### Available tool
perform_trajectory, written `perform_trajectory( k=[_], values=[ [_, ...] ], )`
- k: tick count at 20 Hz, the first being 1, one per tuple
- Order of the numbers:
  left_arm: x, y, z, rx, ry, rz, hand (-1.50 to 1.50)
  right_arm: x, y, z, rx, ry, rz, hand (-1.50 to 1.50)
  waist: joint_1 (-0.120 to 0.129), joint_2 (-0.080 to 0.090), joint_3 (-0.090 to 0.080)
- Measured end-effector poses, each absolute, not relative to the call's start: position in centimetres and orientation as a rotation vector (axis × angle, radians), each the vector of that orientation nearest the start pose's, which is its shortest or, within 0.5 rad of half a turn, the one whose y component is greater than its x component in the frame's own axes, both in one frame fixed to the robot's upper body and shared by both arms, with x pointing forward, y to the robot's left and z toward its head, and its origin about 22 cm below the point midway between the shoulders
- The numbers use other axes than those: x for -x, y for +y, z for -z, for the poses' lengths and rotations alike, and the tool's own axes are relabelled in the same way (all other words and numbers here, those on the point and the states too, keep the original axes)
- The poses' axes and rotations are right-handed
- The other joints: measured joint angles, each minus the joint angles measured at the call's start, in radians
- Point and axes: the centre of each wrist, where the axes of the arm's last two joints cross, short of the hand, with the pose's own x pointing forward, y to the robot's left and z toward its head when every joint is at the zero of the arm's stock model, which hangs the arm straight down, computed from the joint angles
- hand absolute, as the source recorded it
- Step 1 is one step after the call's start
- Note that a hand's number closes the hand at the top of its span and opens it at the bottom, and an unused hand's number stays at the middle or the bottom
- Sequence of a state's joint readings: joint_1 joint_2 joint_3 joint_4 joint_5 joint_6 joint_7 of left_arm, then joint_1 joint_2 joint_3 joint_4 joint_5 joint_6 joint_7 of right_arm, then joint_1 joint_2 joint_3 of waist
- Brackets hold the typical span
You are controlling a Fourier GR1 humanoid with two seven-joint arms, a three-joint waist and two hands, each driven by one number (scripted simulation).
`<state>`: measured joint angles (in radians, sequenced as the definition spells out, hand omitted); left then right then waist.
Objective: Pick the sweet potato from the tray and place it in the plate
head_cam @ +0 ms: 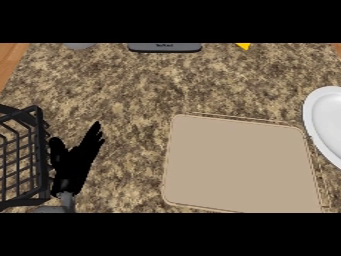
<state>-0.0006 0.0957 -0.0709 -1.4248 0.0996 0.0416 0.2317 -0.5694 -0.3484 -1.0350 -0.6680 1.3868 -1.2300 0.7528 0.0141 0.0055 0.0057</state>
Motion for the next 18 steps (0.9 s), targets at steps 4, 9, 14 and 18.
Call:
perform_trajectory(
  k=[4, 9, 14, 18],
  values=[
    [-23.6, 23.4, 3.5, 0.002, -1.188, 0.017, 0.00, -30.5, -43.9, 0.7, 1.861, -0.619, 1.025, -1.50, -0.007, -0.004, -0.001],
    [-23.1, 23.6, 3.8, -0.007, -1.181, 0.003, 0.00, -30.1, -40.7, 1.2, 1.795, -0.744, 1.120, -1.50, -0.020, -0.010, -0.003],
    [-23.1, 24.0, 3.8, -0.009, -1.183, -0.002, 0.00, -28.1, -36.2, 1.8, 1.693, -0.882, 1.139, -1.50, -0.025, -0.012, -0.005],
    [-23.3, 23.8, 3.4, -0.005, -1.181, 0.001, 0.00, -25.9, -33.0, 3.3, 1.626, -0.932, 1.084, -1.50, -0.020, -0.010, -0.006]
  ],
)
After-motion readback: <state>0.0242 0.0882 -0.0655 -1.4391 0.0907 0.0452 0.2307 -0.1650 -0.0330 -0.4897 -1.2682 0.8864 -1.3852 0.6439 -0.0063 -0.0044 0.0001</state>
